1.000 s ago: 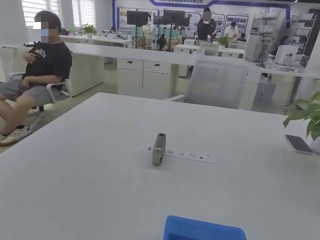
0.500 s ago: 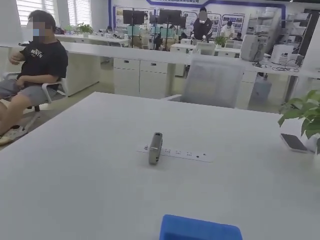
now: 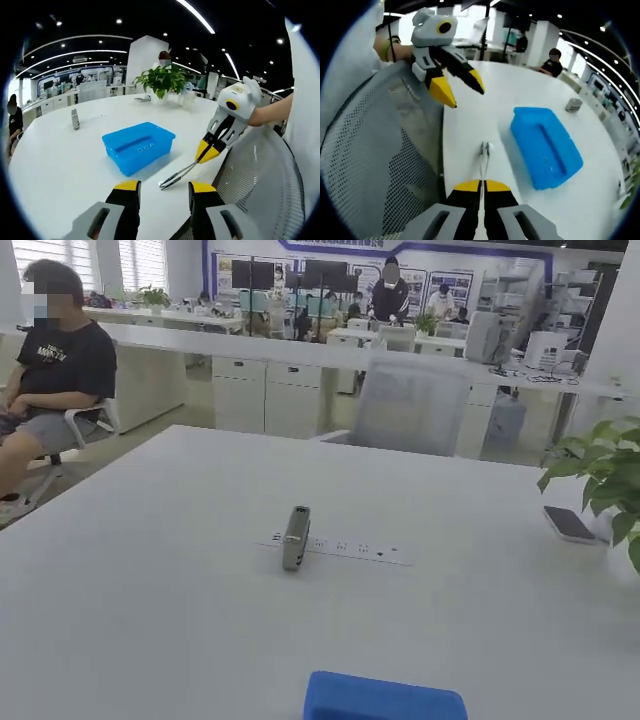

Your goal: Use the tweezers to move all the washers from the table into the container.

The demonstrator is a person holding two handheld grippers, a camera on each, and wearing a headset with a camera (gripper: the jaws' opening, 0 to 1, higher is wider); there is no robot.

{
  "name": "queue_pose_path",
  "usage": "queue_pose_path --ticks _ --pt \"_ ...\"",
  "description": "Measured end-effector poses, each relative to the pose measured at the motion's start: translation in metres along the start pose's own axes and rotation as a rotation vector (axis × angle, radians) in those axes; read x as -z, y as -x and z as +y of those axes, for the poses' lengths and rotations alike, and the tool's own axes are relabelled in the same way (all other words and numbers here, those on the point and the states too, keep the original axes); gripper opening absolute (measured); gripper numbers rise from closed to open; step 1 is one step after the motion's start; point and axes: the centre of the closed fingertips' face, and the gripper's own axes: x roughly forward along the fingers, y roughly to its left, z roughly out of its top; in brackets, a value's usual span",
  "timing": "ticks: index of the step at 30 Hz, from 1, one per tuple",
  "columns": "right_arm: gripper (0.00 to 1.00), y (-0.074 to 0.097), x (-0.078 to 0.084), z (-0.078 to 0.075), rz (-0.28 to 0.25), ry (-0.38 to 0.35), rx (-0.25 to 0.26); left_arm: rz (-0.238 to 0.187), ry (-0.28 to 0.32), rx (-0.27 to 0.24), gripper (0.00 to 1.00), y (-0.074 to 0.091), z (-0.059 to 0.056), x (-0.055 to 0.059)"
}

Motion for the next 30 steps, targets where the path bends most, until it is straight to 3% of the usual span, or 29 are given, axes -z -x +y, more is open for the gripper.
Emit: queue_pose_path --ticks 2,4,7,10,14,22,30 --pt "0.00 0.007 -0.010 0.002 -0.021 0.035 0.000 0.038 -0.079 0.010 0.29 -0.001 -0.001 -0.001" --pt "0.00 0.014 -0.022 0.005 -0.034 0.049 -0.001 0.037 -0.116 0.049 0.24 -0.002 -0.006 -0.008" --pt "0.00 0.020 -0.036 0.007 -0.061 0.066 -0.008 0.025 -0.118 0.098 0.20 -0.005 -0.011 -0.017" --pt "0.00 0.022 -0.049 0.007 -0.087 0.079 -0.014 0.062 -0.178 0.185 0.19 -0.010 -0.020 -0.019" --pt "0.00 0.022 -0.064 0.006 -0.126 0.086 -0.027 0.072 -0.195 0.291 0.17 -0.017 -0.034 -0.022" --pt "0.00 0.015 -0.065 0.007 -0.124 0.093 -0.049 0.078 -0.234 0.331 0.10 -0.032 -0.041 -0.022" --pt "0.00 0.015 -0.063 0.006 -0.131 0.077 -0.048 0.064 -0.338 0.350 0.00 -0.037 -0.045 -0.030"
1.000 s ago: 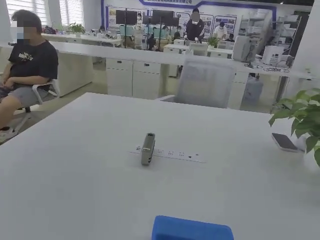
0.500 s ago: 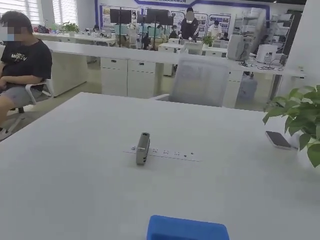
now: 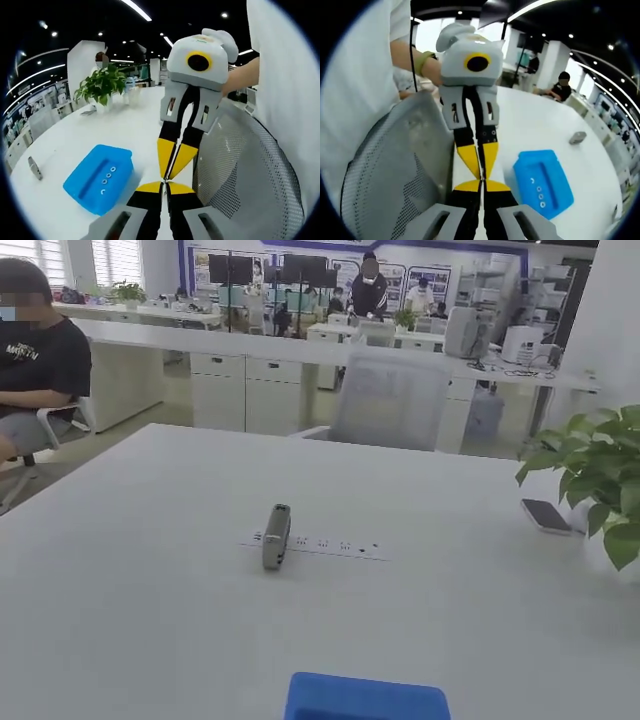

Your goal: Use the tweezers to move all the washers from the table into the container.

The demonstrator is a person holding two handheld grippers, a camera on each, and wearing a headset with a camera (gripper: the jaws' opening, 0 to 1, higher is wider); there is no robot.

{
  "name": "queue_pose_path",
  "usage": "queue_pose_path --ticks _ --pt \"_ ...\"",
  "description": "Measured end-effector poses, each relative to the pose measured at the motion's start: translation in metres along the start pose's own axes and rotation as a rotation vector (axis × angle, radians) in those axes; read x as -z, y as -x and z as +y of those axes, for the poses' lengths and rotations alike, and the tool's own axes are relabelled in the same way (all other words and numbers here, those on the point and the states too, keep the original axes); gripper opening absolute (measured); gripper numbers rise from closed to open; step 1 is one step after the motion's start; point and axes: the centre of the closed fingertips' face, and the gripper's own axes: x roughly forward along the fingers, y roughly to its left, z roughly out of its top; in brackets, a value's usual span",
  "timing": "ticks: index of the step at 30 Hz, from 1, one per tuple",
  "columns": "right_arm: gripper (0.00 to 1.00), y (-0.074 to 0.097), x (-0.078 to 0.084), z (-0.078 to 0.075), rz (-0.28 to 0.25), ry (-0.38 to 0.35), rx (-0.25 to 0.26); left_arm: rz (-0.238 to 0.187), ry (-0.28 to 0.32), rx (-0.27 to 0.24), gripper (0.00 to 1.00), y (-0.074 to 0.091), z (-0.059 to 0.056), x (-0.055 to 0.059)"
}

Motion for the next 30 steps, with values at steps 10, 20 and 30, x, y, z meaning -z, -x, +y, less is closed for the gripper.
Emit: queue_pose_path --ticks 10,20,30 --pt "0.04 -0.016 0.031 -0.004 0.014 -0.150 -0.006 0.031 -0.072 0.006 0.00 0.000 0.000 0.004" --pt "0.07 -0.058 0.047 -0.007 0.052 -0.131 -0.085 0.089 -0.129 -0.026 0.00 0.007 0.007 0.012" --pt "0.08 -0.075 0.020 -0.026 -0.043 -0.179 -0.061 0.112 -0.122 -0.094 0.00 0.031 0.029 0.012"
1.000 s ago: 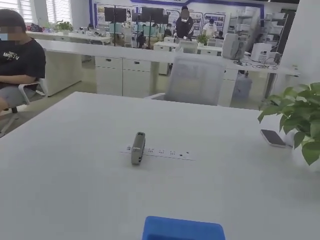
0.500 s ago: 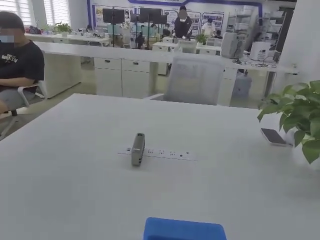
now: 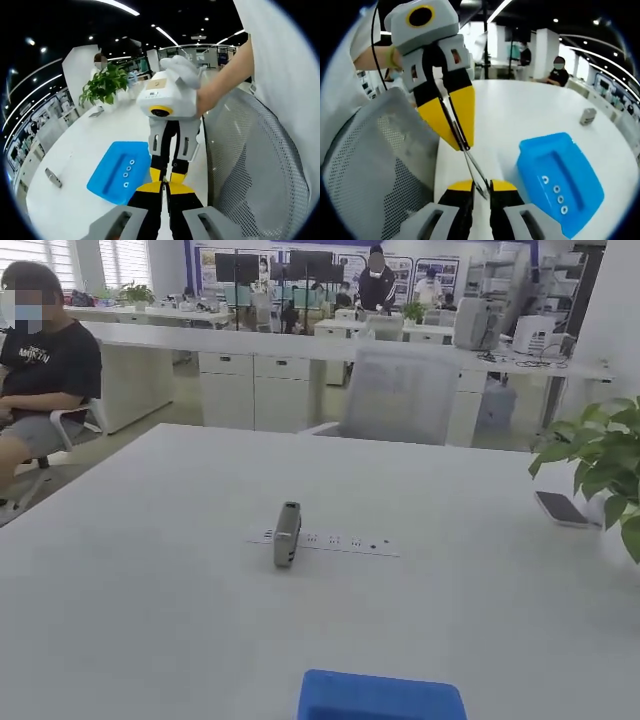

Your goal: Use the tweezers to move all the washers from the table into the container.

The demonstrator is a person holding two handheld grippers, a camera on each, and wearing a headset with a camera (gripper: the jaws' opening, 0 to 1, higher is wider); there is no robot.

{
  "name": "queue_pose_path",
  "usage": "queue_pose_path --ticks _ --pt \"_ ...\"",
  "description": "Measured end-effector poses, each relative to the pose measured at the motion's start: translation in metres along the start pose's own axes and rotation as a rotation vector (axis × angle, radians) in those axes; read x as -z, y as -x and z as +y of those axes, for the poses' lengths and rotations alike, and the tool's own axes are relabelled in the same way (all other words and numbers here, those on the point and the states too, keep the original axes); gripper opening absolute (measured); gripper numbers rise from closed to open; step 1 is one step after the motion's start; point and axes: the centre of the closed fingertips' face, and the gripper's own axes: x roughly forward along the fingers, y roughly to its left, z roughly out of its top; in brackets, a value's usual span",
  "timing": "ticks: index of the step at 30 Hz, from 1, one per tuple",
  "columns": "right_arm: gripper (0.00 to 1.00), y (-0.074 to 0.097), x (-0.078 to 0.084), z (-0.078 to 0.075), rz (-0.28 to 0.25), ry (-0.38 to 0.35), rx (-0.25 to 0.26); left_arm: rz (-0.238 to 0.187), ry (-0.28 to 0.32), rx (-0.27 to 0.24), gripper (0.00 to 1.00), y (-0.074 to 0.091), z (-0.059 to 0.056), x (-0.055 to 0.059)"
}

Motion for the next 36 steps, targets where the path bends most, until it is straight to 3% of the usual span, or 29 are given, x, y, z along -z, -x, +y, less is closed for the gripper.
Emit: queue_pose_path --ticks 6,13,17,22,27,32,33,34,36 --pt "0.08 -0.003 -0.001 0.001 -0.021 -0.074 -0.019 0.017 0.007 0.002 0.00 0.001 0.004 0.004" --pt "0.09 -0.004 -0.002 0.003 -0.039 -0.101 -0.028 0.030 -0.008 0.024 0.00 -0.001 0.002 0.000" --pt "0.08 -0.010 -0.001 0.006 -0.011 -0.062 -0.035 0.013 0.013 0.038 0.00 -0.007 0.004 0.001" --pt "0.09 -0.011 0.001 0.004 0.016 -0.051 -0.041 0.028 0.037 0.053 0.00 -0.010 0.006 0.006" --pt "0.16 -0.007 -0.006 0.009 -0.006 -0.075 -0.065 0.025 0.045 0.068 0.00 -0.011 0.004 0.004" --pt "0.11 -0.007 -0.004 0.007 0.006 -0.051 -0.065 0.025 0.053 0.094 0.00 -0.013 0.001 0.004" --pt "0.07 -0.005 -0.001 0.003 0.022 -0.012 -0.053 0.020 0.061 0.102 0.00 -0.014 -0.001 0.003" --pt "0.06 -0.008 -0.002 0.006 0.017 -0.041 -0.057 0.007 0.068 0.075 0.01 -0.015 0.003 0.002" --pt "0.05 -0.006 -0.001 0.000 0.026 -0.056 -0.037 -0.096 0.172 0.023 0.03 -0.015 0.011 -0.010"
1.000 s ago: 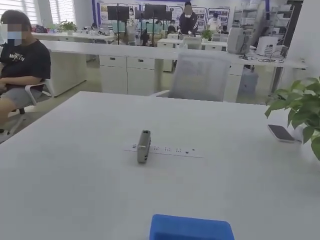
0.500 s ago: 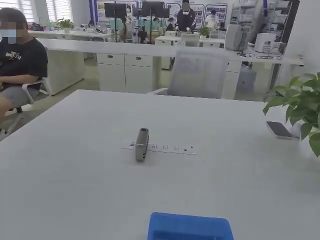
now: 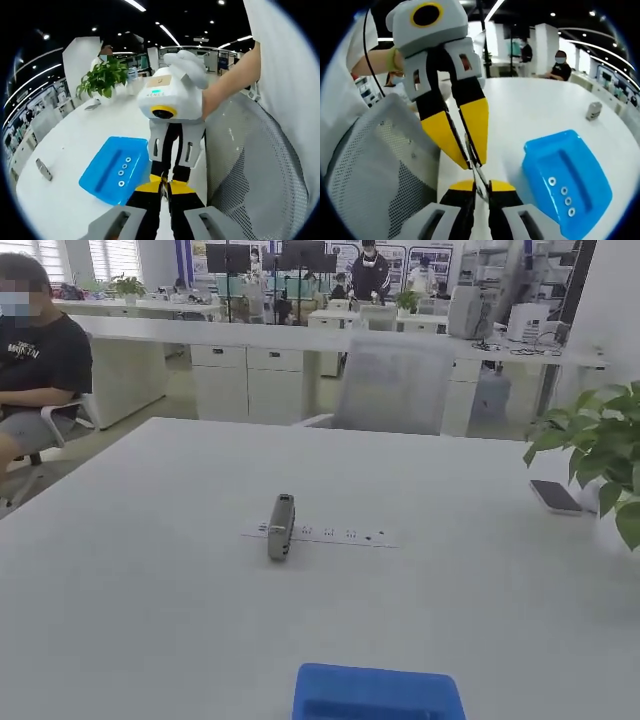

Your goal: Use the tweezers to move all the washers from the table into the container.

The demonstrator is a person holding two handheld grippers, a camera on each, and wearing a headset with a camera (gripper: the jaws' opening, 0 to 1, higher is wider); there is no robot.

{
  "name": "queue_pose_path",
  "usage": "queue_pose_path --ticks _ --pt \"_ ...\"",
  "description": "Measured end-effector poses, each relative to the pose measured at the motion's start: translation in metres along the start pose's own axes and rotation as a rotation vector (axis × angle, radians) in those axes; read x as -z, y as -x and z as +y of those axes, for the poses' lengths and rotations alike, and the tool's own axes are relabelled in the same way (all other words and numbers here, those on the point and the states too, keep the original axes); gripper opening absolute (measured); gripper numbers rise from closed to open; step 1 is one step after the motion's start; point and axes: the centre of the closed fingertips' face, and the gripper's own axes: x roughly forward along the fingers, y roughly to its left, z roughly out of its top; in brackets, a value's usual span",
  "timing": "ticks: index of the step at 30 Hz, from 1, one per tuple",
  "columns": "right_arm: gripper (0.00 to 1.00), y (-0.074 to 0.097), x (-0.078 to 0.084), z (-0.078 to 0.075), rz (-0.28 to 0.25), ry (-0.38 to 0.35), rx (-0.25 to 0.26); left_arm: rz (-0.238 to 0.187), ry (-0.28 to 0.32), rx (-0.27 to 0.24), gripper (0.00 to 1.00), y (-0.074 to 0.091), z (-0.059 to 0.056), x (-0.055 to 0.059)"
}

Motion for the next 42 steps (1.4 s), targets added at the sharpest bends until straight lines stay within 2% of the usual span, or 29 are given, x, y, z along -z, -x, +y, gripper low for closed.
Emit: queue_pose_path --ticks 1,2,3,5,7,8,11,12,16,22,26,28,31,33,34,37,40,42 --pt "0.04 0.000 0.001 -0.001 0.001 -0.015 -0.002 -0.032 0.053 -0.003 0.07 0.002 0.000 -0.003" --pt "0.04 0.001 0.001 -0.001 -0.007 -0.038 -0.010 -0.083 0.126 -0.027 0.11 0.006 0.004 -0.008" --pt "0.04 0.000 0.002 -0.003 -0.018 -0.053 -0.002 -0.116 0.160 -0.048 0.15 0.009 0.007 -0.011" --pt "0.04 0.002 0.001 -0.003 -0.030 -0.070 0.001 -0.160 0.215 -0.100 0.25 0.018 0.011 -0.011" --pt "0.04 0.002 0.001 -0.003 -0.042 -0.089 0.008 -0.184 0.281 -0.141 0.38 0.024 0.012 -0.007" --pt "0.04 0.003 0.002 -0.004 -0.050 -0.101 0.011 -0.185 0.290 -0.149 0.43 0.025 0.012 -0.006" --pt "0.04 0.006 0.000 -0.004 -0.095 -0.208 0.004 -0.169 0.310 -0.198 0.59 0.032 0.007 0.007" --pt "0.04 0.007 -0.001 -0.005 -0.110 -0.218 0.004 -0.162 0.316 -0.209 0.62 0.033 0.005 0.010" --pt "0.04 0.019 -0.009 -0.009 -0.171 -0.269 0.008 -0.182 0.356 -0.273 0.71 0.038 -0.003 0.017" --pt "0.04 0.044 -0.031 -0.019 -0.241 -0.309 0.047 -0.206 0.407 -0.348 0.77 0.040 -0.010 0.027" --pt "0.05 0.059 -0.049 -0.028 -0.303 -0.341 0.056 -0.220 0.370 -0.401 0.81 0.040 -0.010 0.026" --pt "0.05 0.063 -0.056 -0.032 -0.317 -0.342 0.066 -0.240 0.370 -0.410 0.82 0.041 -0.009 0.024" --pt "0.05 0.066 -0.063 -0.041 -0.324 -0.335 0.079 -0.355 0.412 -0.384 0.79 0.045 -0.007 0.011" --pt "0.05 0.066 -0.065 -0.047 -0.322 -0.329 0.087 -0.391 0.458 -0.373 0.80 0.048 -0.005 0.009" --pt "0.05 0.066 -0.066 -0.050 -0.323 -0.328 0.091 -0.398 0.458 -0.378 0.81 0.049 -0.004 0.009" --pt "0.05 0.063 -0.069 -0.060 -0.326 -0.338 0.104 -0.380 0.433 -0.386 0.78 0.048 -0.004 0.010" --pt "0.05 0.058 -0.070 -0.071 -0.323 -0.347 0.119 -0.341 0.406 -0.384 0.76 0.045 -0.006 0.014" --pt "0.05 0.054 -0.070 -0.079 -0.317 -0.364 0.129 -0.331 0.410 -0.386 0.75 0.045 -0.006 0.016"
